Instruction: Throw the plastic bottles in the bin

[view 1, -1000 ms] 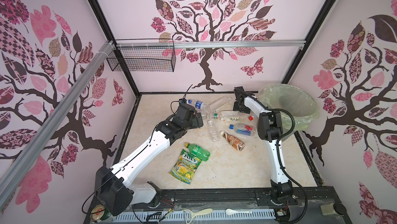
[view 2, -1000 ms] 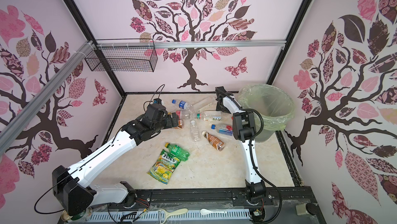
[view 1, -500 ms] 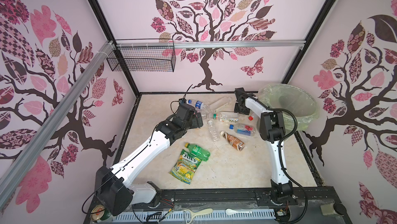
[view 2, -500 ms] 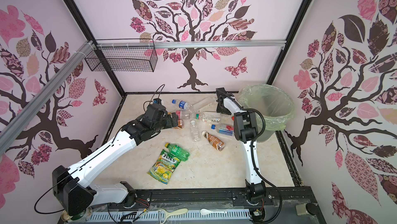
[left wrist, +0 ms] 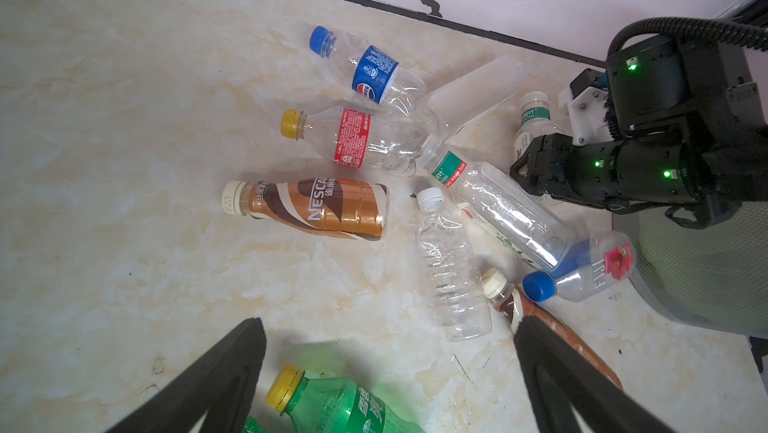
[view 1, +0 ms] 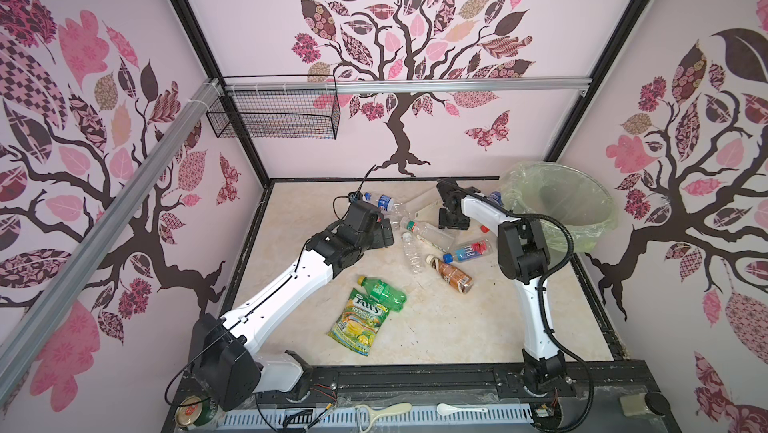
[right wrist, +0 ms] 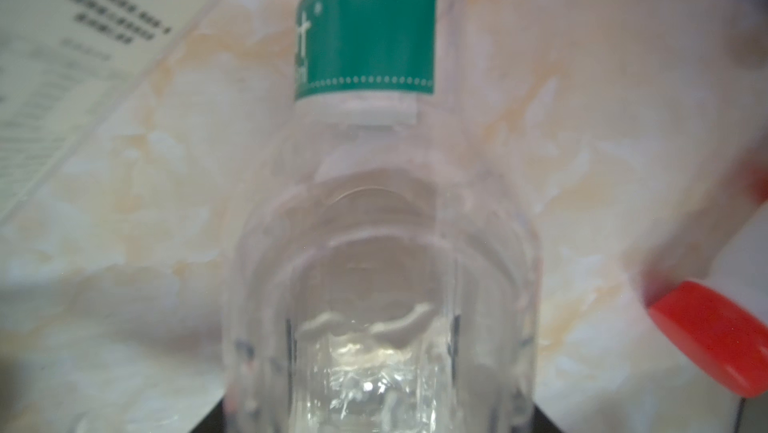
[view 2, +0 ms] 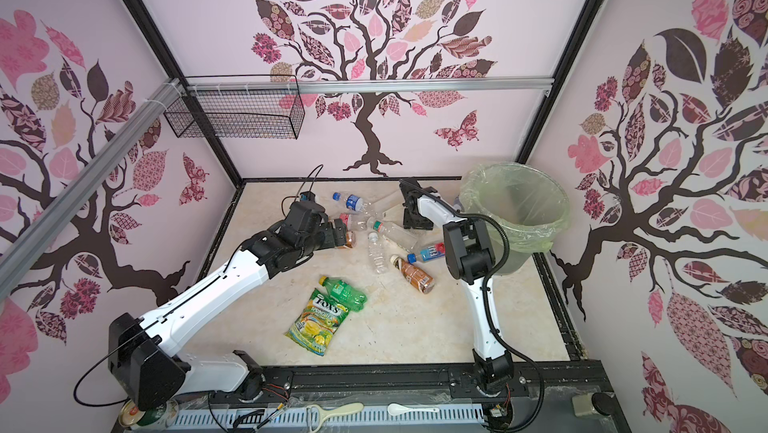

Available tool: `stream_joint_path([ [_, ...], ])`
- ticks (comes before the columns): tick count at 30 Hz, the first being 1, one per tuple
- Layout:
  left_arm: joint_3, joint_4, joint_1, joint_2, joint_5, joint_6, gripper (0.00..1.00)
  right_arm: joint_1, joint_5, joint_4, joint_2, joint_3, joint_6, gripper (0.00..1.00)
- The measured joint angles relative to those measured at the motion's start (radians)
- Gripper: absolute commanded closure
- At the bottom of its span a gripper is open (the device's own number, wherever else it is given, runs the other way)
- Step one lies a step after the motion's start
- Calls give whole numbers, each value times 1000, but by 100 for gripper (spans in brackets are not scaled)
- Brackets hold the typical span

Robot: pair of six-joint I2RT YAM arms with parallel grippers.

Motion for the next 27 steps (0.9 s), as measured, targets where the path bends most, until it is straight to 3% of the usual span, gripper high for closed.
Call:
stream_joint_path([
  [8,1,-3,0,6,0,-4,2,17,-20,-11,-8,2,-13,16],
  [13,1,-3,0,26,3,-13,2,8,4,-64,-8,85,-31,1],
  [18,2,-3,0,34,8,-21,2,-14,29,-89,-20,179,-34,1],
  [27,2,-2,0,35,14,-23,1,-107,157,-63,-84,192,28,1],
])
